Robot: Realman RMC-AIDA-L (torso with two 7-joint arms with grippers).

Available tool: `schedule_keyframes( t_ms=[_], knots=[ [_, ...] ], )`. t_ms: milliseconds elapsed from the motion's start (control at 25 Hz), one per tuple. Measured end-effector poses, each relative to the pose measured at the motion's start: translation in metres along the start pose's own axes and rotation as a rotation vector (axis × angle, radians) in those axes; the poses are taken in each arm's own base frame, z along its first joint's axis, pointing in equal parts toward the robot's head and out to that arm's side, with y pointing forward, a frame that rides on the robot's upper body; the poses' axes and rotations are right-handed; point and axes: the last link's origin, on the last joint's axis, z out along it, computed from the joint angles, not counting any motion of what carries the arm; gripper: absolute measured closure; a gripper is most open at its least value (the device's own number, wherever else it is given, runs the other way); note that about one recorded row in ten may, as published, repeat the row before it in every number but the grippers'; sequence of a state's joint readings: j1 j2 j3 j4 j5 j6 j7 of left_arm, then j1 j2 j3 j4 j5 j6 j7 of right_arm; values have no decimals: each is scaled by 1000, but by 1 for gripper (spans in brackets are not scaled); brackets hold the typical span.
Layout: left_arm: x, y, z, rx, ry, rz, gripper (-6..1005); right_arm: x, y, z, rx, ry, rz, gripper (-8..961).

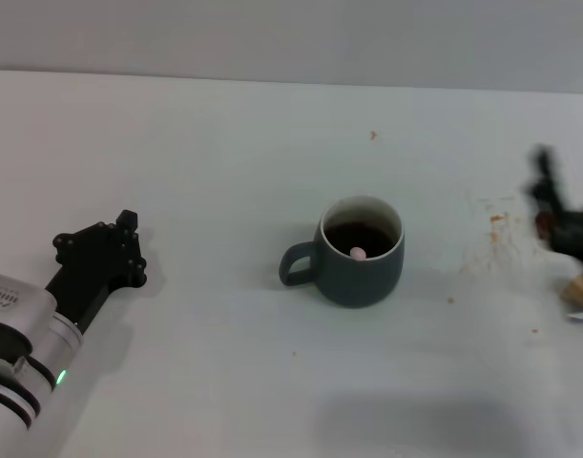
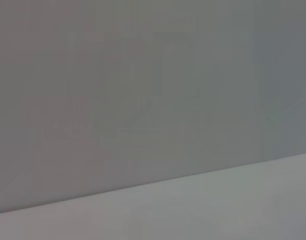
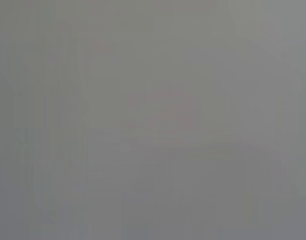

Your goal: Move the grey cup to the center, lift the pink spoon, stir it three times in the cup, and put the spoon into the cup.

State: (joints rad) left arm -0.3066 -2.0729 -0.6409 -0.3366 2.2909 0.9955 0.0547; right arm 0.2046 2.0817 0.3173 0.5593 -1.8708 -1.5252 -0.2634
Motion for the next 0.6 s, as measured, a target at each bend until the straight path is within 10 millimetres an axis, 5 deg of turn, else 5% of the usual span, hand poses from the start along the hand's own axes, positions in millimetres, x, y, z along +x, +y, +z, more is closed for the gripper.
schedule_keyframes(
  t_ms=[320, 600],
  knots=[
    [0, -12, -4, 55, 13, -15, 1001, 8, -71, -48, 230, 52, -48, 304],
    [1, -18, -8, 92, 33, -28, 1001, 2, -79, -62, 271, 14, -39, 207]
  ],
)
